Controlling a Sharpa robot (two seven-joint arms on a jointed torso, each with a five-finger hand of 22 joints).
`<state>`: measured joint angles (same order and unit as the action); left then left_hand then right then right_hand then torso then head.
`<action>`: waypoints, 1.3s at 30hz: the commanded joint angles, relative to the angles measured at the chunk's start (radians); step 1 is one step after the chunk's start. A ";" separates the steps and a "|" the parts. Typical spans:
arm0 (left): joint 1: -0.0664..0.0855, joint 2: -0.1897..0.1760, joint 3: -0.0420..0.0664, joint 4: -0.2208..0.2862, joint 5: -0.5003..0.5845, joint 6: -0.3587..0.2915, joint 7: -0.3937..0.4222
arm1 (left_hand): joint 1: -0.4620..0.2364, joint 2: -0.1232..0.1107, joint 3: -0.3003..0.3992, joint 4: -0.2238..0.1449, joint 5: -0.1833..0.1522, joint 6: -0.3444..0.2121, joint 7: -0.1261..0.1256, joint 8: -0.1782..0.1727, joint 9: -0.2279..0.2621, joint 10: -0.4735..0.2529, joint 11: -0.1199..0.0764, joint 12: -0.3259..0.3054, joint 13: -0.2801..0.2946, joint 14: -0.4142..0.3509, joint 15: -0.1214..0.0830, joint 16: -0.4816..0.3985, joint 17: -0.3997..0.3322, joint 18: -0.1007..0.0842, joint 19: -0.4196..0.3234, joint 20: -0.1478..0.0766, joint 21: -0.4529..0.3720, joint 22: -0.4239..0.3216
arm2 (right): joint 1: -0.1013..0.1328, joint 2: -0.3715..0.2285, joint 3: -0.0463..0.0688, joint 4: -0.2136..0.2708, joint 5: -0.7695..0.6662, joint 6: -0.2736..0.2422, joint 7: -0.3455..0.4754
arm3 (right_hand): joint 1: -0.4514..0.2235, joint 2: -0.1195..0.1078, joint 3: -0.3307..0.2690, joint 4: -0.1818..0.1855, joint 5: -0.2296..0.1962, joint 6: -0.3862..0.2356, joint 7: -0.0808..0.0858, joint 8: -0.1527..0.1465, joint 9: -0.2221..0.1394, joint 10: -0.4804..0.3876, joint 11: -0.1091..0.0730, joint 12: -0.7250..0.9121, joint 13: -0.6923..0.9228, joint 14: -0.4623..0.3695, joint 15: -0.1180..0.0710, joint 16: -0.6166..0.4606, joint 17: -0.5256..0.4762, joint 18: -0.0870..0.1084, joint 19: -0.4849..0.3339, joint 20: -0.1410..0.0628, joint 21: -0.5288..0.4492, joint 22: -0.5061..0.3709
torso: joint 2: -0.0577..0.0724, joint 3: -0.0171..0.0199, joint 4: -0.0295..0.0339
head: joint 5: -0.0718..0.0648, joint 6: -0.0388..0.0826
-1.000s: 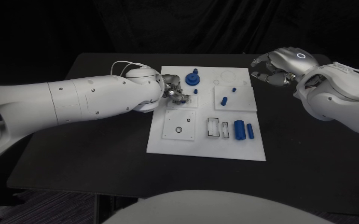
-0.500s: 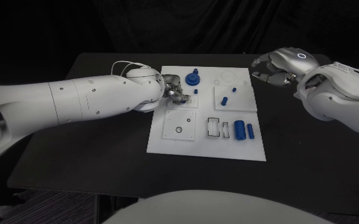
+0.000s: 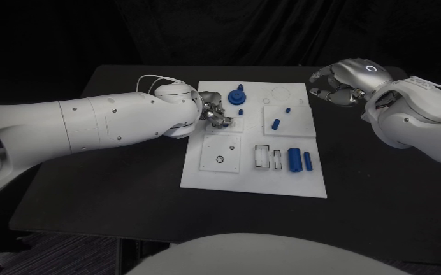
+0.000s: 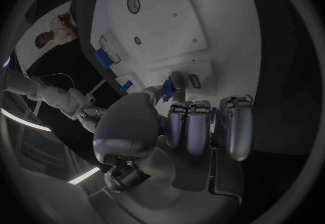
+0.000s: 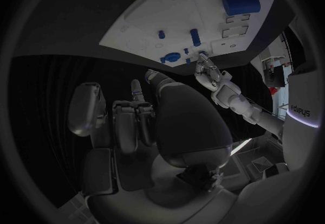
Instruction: Assemble the parts on the task board
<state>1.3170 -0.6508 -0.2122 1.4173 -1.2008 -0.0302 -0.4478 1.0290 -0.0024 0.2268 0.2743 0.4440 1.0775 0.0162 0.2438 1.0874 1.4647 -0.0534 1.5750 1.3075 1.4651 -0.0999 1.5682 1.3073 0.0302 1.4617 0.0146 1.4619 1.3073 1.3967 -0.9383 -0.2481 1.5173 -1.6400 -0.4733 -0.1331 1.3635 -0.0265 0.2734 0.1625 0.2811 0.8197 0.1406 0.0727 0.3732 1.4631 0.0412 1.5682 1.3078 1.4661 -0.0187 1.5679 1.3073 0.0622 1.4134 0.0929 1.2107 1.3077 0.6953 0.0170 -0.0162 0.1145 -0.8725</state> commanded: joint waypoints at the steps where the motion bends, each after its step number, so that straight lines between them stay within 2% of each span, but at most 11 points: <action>1: -0.003 0.000 0.000 0.005 0.005 0.006 0.016 | 0.011 0.000 0.006 -0.003 0.000 0.007 -0.003 0.000 0.002 0.106 0.001 -0.004 0.263 0.106 0.003 0.003 0.263 0.012 -0.003 0.004 -0.006 0.133 | -0.001 -0.001 0.001 -0.001 0.000 0.006 -0.019 | 0.007 0.001 0.004 0.000 0.003 0.009 0.000 -0.005 -0.001 0.108 0.007 0.003 0.263 0.105 0.003 0.003 0.263 0.015 -0.010 0.000 -0.006 0.159 | 0.000 0.0001 0.0002 | 0.002 0.000; 12: -0.004 -0.002 0.000 0.008 0.005 0.004 0.015 | 0.012 0.000 0.006 -0.003 0.000 0.007 -0.003 0.001 0.002 0.106 0.001 -0.004 0.263 0.106 0.003 0.003 0.263 0.012 -0.004 0.004 -0.007 0.132 | -0.002 -0.001 0.001 -0.001 0.000 0.008 -0.020 | 0.008 0.001 0.006 -0.001 0.003 0.011 0.000 -0.004 -0.003 0.108 0.008 0.003 0.263 0.105 0.003 0.003 0.263 0.015 -0.010 0.000 -0.007 0.159 | -0.001 0.0000 0.0001 | 0.003 0.000; 17: -0.004 -0.002 0.000 0.007 0.005 0.000 0.014 | -0.011 0.002 -0.004 0.019 -0.002 0.010 0.000 -0.003 0.007 0.106 0.002 -0.004 0.263 0.106 0.004 0.003 0.263 0.012 -0.002 0.003 -0.007 0.134 | -0.002 -0.001 0.001 0.000 0.000 0.010 -0.021 | 0.008 0.001 0.006 -0.001 0.003 0.011 0.000 -0.004 -0.003 0.108 0.008 0.003 0.263 0.105 0.003 0.003 0.263 0.015 -0.010 0.000 -0.007 0.159 | -0.001 0.0006 0.0005 | 0.006 0.000; 20: -0.004 -0.002 0.000 0.006 0.005 -0.002 0.013 | -0.075 0.006 -0.028 0.020 -0.003 0.010 0.002 -0.010 0.008 0.106 0.004 -0.004 0.263 0.106 0.005 0.003 0.263 0.012 -0.002 0.005 -0.008 0.135 | -0.002 -0.001 0.001 -0.001 0.000 0.011 -0.021 | 0.008 0.001 0.006 -0.001 0.003 0.011 0.000 -0.004 -0.003 0.108 0.008 0.003 0.263 0.105 0.003 0.003 0.263 0.015 -0.010 0.000 -0.007 0.159 | 0.000 0.0005 0.0000 | 0.007 0.000; 22: -0.005 -0.003 0.000 0.004 0.005 -0.003 0.012 | -0.091 0.008 -0.033 0.021 -0.002 0.011 0.002 -0.013 0.008 0.106 0.004 -0.004 0.263 0.106 0.005 0.003 0.263 0.012 -0.002 0.005 -0.008 0.136 | -0.002 0.000 0.001 -0.001 0.000 0.012 -0.022 | 0.008 0.001 0.006 -0.001 0.003 0.011 0.000 -0.004 -0.003 0.108 0.008 0.003 0.263 0.105 0.003 0.003 0.263 0.015 -0.010 0.000 -0.007 0.159 | 0.000 0.0001 -0.0001 | 0.007 0.000; 28: -0.005 -0.006 0.000 0.004 0.005 -0.007 0.010 | -0.218 0.015 -0.090 0.021 -0.004 0.016 0.004 -0.025 0.013 0.106 0.006 -0.004 0.263 0.106 0.007 0.003 0.263 0.012 -0.002 0.007 -0.012 0.137 | -0.002 0.000 0.001 0.000 0.000 0.014 -0.024 | 0.008 0.001 0.006 -0.001 0.003 0.011 0.000 -0.004 -0.003 0.108 0.008 0.003 0.263 0.105 0.003 0.003 0.263 0.015 -0.010 0.000 -0.007 0.159 | 0.001 -0.0003 0.0004 | 0.006 0.000; 33: -0.005 -0.009 0.000 0.003 0.005 -0.013 0.011 | -0.243 0.018 -0.107 0.021 -0.004 0.017 0.005 -0.029 0.016 0.106 0.007 -0.004 0.263 0.106 0.008 0.003 0.263 0.013 -0.003 0.007 -0.014 0.136 | -0.002 -0.001 0.001 0.000 0.000 0.015 -0.024 | 0.008 0.001 0.006 -0.001 0.003 0.011 0.000 -0.004 -0.003 0.108 0.008 0.003 0.263 0.105 0.003 0.003 0.263 0.015 -0.010 0.000 -0.007 0.159 | 0.002 -0.0006 0.0008 | 0.004 0.000; 39: -0.005 -0.011 0.000 0.001 0.005 -0.042 0.028 | -0.284 0.046 -0.131 0.021 -0.003 -0.008 0.011 -0.033 0.033 0.106 0.012 -0.004 0.263 0.106 0.012 0.003 0.263 0.013 -0.004 0.010 -0.016 0.137 | -0.002 -0.001 0.001 0.000 0.000 0.016 -0.026 | 0.008 0.001 0.006 -0.001 0.003 0.011 0.000 -0.004 -0.003 0.108 0.008 0.003 0.263 0.105 0.003 0.003 0.263 0.015 -0.010 0.000 -0.007 0.159 | 0.001 -0.0008 -0.0004 | 0.006 0.000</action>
<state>1.3149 -0.6621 -0.2121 1.4180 -1.2006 -0.0472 -0.4431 0.7528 0.0448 0.1006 0.2955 0.4440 1.0752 0.0286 0.2127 1.1185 1.4645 -0.0464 1.5750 1.3075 1.4651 -0.0926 1.5682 1.3081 0.0299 1.4580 0.0182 1.4518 1.3080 1.3966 -0.9387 -0.2481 1.5167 -1.6374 -0.4624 -0.1374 1.3635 -0.0265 0.2733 0.1625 0.2811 0.8233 0.1370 0.0727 0.3716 1.4668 0.0448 1.5682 1.3075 1.4661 -0.0187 1.5679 1.3073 0.0622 1.4134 0.0929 1.2107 1.3075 0.6965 0.0164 -0.0157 0.1187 -0.8725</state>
